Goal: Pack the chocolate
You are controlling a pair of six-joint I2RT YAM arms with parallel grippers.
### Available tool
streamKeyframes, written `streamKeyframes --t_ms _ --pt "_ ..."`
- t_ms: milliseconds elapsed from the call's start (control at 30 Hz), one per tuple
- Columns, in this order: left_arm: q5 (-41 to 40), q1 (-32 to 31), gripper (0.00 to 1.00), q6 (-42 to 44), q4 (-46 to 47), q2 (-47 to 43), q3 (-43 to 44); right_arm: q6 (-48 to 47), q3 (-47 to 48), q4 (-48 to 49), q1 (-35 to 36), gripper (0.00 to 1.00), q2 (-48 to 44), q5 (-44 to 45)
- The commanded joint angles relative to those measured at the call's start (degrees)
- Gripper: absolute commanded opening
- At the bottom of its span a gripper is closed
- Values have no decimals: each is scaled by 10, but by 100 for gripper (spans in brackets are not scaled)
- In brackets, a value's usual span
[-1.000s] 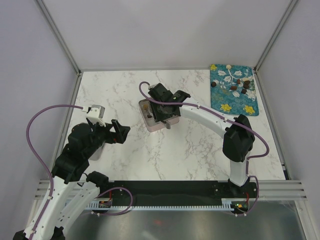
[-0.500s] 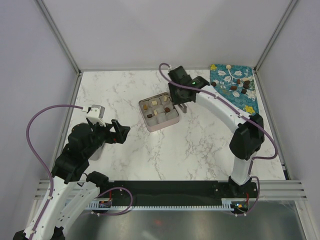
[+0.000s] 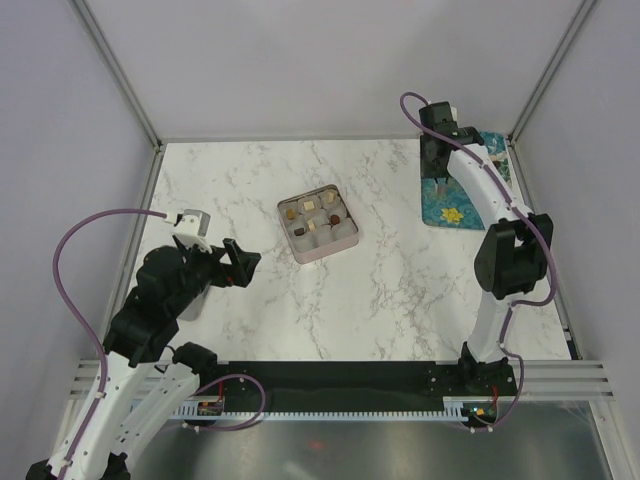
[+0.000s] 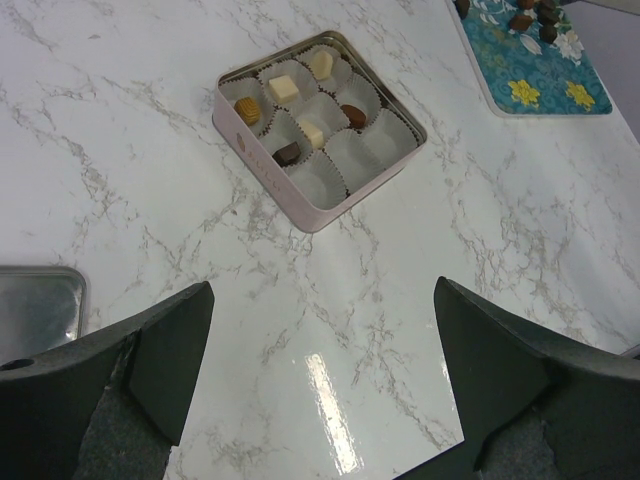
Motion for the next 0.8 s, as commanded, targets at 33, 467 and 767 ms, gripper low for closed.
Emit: streamKeyframes --t_ms 33,467,767 --pt "-2 -2 100 11 6 5 2 -23 46 21 -37 55 44 -31" --pt "-3 -2 100 13 6 14 3 -4 87 61 -53 56 106 -102" --pt "-5 -2 100 13 5 18 3 2 83 69 -56 53 133 -88"
